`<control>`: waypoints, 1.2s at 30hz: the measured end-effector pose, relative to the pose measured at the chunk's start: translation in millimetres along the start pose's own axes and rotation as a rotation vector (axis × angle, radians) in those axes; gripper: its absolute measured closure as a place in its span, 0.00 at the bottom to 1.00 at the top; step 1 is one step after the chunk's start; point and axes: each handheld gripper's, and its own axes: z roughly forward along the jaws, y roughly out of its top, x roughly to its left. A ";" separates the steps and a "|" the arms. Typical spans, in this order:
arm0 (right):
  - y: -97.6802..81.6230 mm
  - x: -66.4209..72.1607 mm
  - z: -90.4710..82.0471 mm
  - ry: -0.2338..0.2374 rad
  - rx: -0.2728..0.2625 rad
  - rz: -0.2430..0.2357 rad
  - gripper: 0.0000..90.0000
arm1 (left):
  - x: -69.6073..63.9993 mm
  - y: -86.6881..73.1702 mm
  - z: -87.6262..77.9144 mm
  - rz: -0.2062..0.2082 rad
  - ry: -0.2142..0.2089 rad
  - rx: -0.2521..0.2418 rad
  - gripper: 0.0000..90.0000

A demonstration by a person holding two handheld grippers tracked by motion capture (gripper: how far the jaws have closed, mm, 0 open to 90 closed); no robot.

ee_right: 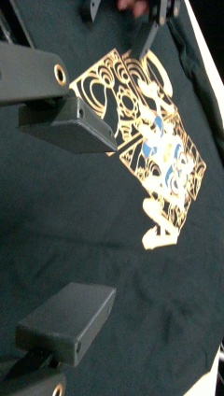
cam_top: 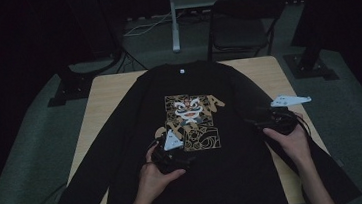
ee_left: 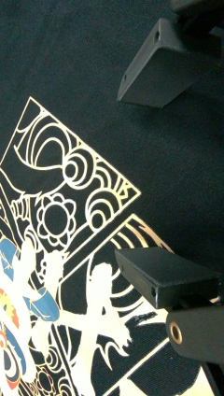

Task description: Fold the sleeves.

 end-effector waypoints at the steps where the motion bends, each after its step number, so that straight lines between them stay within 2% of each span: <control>1: -0.8 -1.8 -1.1 -0.009 -0.002 0.005 0.27 | 0.0 0.0 0.1 0.000 0.000 -0.001 0.25; 6: -6.1 -8.1 -3.7 -0.048 0.007 0.024 0.27 | 0.0 0.0 0.0 0.000 0.000 0.000 0.25; 7: -8.9 -11.5 -4.1 -0.075 0.022 0.032 0.27 | 0.0 0.0 0.0 0.000 0.000 0.000 0.25; 15: -15.0 -20.1 -6.1 -0.108 0.047 0.048 0.28 | -0.1 -0.1 0.2 0.000 0.000 -0.002 0.25; 25: -20.2 -33.4 -12.0 -0.142 0.056 0.098 0.31 | -0.1 -0.1 0.2 0.000 0.000 -0.002 0.25; 33: -27.6 -41.4 -13.6 -0.184 0.083 0.119 0.39 | -0.1 0.0 0.1 0.000 0.000 -0.001 0.25; 36: -28.9 -44.6 -15.2 -0.202 0.088 0.133 0.45 | -0.1 -0.1 0.2 0.000 0.001 -0.002 0.25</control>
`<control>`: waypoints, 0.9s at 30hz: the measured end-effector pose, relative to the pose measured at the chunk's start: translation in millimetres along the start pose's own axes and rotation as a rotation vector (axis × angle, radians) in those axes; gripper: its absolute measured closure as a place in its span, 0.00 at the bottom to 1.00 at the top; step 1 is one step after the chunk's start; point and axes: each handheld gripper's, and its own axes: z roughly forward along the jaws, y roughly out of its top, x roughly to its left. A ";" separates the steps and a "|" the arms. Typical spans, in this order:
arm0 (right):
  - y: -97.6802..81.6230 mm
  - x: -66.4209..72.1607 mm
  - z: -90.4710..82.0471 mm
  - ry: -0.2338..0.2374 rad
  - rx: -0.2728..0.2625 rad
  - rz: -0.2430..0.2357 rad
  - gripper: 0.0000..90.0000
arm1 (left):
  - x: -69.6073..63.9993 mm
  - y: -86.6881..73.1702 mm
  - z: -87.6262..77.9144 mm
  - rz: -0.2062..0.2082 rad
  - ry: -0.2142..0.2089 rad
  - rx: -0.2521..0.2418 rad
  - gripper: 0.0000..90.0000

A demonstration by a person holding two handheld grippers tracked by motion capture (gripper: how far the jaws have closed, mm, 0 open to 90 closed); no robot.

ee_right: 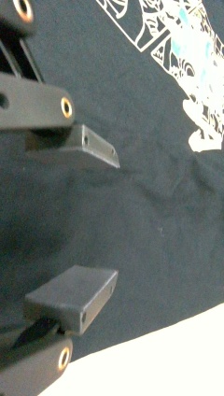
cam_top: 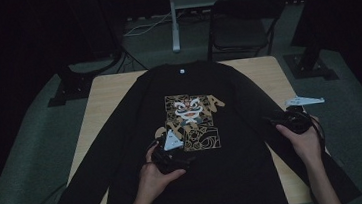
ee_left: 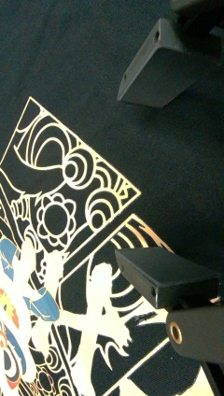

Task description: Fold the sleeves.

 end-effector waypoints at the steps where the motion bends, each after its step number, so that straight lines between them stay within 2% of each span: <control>1: -0.3 -1.2 -0.1 -0.005 0.001 0.004 0.46 | 0.0 0.0 -0.1 0.000 0.000 0.001 0.25; 5: -1.5 -4.9 0.4 -0.029 0.011 0.019 0.48 | 0.0 0.0 -0.1 0.000 0.000 0.001 0.25; 16: -2.1 -14.8 9.2 -0.104 0.045 0.020 0.49 | 0.0 0.0 -0.1 0.000 0.000 0.001 0.25; 19: -3.0 -17.8 11.0 -0.112 0.053 0.025 0.49 | 0.0 0.1 -0.2 0.001 0.000 0.002 0.25; 24: -2.5 -19.3 11.1 -0.139 0.064 0.005 0.49 | 0.0 0.1 -0.1 0.001 0.000 0.002 0.25; 27: -1.8 -21.7 11.6 -0.150 0.063 0.008 0.48 | 0.0 0.0 -0.1 0.001 0.000 0.001 0.25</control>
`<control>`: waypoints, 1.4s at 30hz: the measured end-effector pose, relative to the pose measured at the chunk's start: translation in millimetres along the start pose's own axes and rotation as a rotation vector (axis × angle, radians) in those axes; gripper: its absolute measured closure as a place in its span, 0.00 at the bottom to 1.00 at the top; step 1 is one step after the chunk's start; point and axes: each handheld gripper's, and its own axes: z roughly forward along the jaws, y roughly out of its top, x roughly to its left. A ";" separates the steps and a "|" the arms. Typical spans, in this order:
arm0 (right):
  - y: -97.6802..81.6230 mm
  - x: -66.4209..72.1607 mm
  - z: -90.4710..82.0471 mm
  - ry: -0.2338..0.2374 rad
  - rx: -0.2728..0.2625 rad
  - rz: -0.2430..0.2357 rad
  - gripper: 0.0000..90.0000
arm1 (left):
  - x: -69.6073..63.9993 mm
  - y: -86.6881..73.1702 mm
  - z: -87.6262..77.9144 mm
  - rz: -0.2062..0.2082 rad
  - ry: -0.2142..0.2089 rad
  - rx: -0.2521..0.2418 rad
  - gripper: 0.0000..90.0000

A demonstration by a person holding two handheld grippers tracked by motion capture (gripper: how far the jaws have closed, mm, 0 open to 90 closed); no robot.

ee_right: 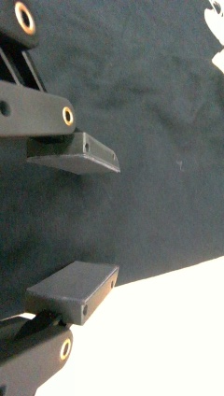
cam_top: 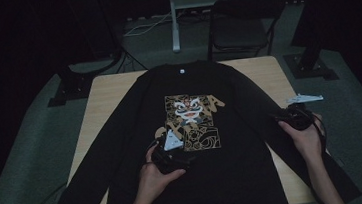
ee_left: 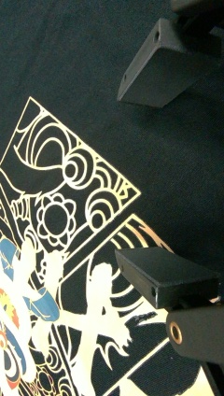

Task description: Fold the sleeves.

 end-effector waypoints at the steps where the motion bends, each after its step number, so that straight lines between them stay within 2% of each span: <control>1: 0.2 -1.4 0.1 -0.003 0.000 0.005 0.48 | 0.0 0.0 0.0 0.000 0.000 0.000 0.25; 7: 0.4 -5.8 -0.1 -0.011 0.000 0.014 0.46 | 0.0 0.0 0.1 0.000 0.000 -0.001 0.25; 13: 0.5 -4.5 0.3 -0.028 0.007 -0.008 0.45 | 0.0 0.0 0.0 0.000 0.000 0.000 0.25; 29: -0.3 -8.8 -1.1 -0.048 0.011 -0.009 0.44 | -0.2 -1.3 -2.0 0.009 0.016 -0.002 0.25; 34: -0.6 -10.5 -1.1 -0.057 0.012 -0.006 0.42 | 2.6 -2.2 -3.2 -0.012 0.019 -0.008 0.25; 42: -0.5 -10.8 -0.8 -0.049 0.015 -0.003 0.43 | 12.6 -9.1 -14.7 -0.011 0.074 -0.003 0.25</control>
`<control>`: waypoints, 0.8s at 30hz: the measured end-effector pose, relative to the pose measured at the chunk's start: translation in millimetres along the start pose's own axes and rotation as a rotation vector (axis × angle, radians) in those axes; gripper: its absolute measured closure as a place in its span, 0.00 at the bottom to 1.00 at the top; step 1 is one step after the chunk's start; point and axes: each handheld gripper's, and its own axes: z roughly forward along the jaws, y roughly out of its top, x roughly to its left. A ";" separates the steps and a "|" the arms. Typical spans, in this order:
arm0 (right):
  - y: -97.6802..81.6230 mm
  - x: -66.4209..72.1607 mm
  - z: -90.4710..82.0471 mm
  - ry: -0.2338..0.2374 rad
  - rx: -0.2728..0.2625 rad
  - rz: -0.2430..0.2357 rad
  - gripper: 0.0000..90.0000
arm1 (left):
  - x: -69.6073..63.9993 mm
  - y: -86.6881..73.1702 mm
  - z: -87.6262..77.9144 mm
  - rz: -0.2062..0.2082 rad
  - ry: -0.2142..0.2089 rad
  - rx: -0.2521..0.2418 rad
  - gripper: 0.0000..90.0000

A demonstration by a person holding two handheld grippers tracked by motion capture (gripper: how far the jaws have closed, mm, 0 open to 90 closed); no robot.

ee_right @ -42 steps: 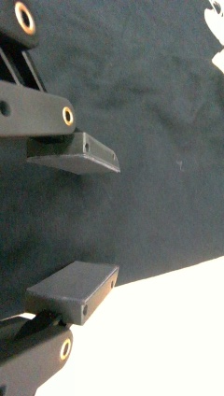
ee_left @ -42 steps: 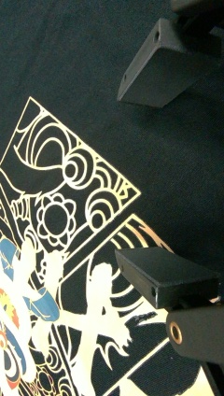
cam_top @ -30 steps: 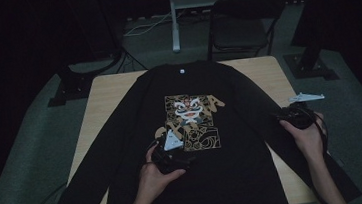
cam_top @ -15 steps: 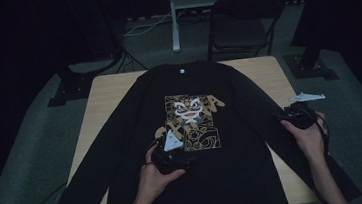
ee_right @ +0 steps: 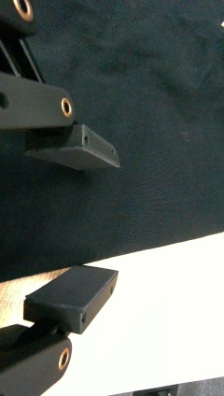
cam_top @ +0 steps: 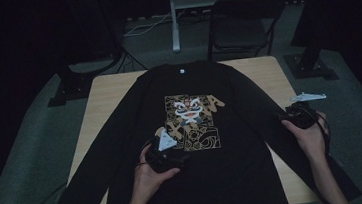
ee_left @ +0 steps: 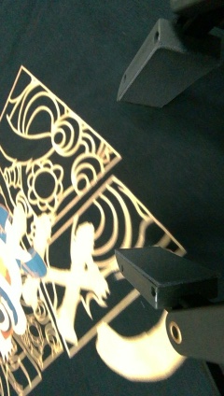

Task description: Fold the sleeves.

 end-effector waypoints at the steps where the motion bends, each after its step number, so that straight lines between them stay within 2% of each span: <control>1: 0.0 0.5 0.0 -0.001 0.000 -0.002 0.43 | 2.1 -1.4 -3.4 -0.003 0.004 -0.003 0.25; 4: -0.1 1.3 -0.1 -0.002 0.001 -0.001 0.45 | 9.3 -6.5 -16.0 -0.019 0.022 -0.016 0.25; 8: -0.1 1.0 -0.1 -0.006 -0.003 0.002 0.48 | 24.7 -17.4 -35.9 -0.044 0.091 -0.017 0.25; 13: 0.7 0.3 0.5 -0.016 -0.007 0.010 0.54 | 48.9 -38.0 -56.3 -0.145 0.134 -0.057 0.25; 17: 1.5 -0.5 1.2 -0.025 -0.010 0.016 0.61 | 61.0 -51.3 -64.5 -0.196 0.154 -0.067 0.25; 24: 2.1 -2.2 1.7 -0.036 -0.015 0.023 0.71 | 65.0 -59.6 -69.5 -0.202 0.173 -0.058 0.25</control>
